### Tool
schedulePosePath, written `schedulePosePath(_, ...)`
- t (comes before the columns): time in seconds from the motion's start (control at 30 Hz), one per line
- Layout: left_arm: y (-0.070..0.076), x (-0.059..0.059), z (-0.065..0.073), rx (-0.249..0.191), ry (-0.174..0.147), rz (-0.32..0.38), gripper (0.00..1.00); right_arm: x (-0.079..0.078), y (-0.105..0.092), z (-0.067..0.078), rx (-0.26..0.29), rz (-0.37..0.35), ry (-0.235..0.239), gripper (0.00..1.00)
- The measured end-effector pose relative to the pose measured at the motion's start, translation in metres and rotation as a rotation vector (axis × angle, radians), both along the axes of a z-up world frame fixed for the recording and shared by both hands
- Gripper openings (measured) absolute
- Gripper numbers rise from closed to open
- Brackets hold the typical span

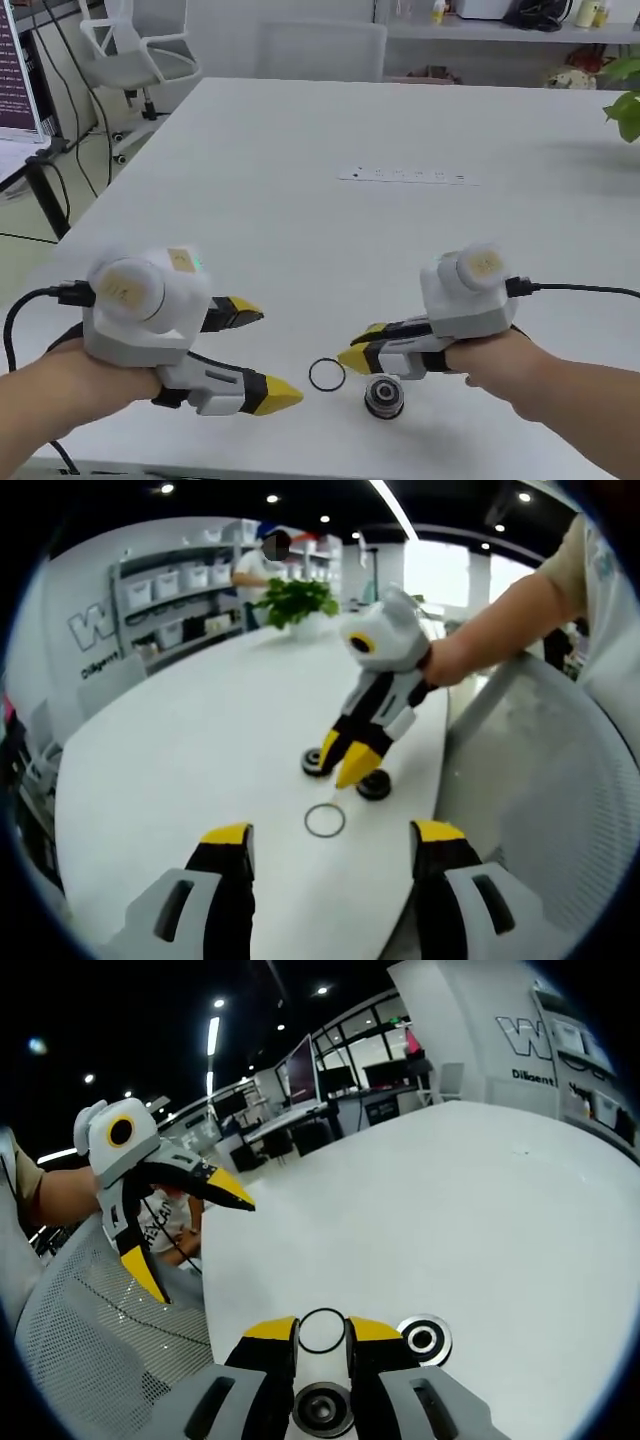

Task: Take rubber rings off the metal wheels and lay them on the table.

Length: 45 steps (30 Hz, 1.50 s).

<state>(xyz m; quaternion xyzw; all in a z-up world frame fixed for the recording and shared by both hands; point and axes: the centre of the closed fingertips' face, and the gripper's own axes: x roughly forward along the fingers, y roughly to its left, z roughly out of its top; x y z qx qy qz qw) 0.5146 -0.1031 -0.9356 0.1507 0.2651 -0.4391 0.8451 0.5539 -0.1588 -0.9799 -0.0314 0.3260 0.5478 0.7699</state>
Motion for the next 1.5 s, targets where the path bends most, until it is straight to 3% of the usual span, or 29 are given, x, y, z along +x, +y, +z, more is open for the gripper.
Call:
schedulePosePath(0.23, -0.010, 0.005, 0.001, 0.007, -0.004, -0.021, 0.63, -0.002, -0.017, 0.014, 0.027, -0.008, -0.014, 0.18)
schedulePosePath(0.47, -0.024, 0.009, 0.000, 0.004, -0.004, -0.046, 0.63, -0.006, -0.040, 0.017, 0.029, -0.008, -0.019, 0.20)
schedulePosePath(0.67, -0.038, 0.011, -0.001, 0.008, -0.009, -0.076, 0.61, -0.011, -0.062, 0.005, 0.006, -0.003, -0.013, 0.22)
schedulePosePath(0.93, -0.055, 0.016, -0.009, 0.016, 0.005, -0.110, 0.58, -0.016, -0.072, -0.008, -0.021, 0.030, -0.022, 0.22)
schedulePosePath(1.5, -0.073, 0.014, -0.032, 0.026, 0.067, -0.157, 0.50, -0.031, -0.066, -0.031, -0.070, 0.154, -0.039, 0.21)
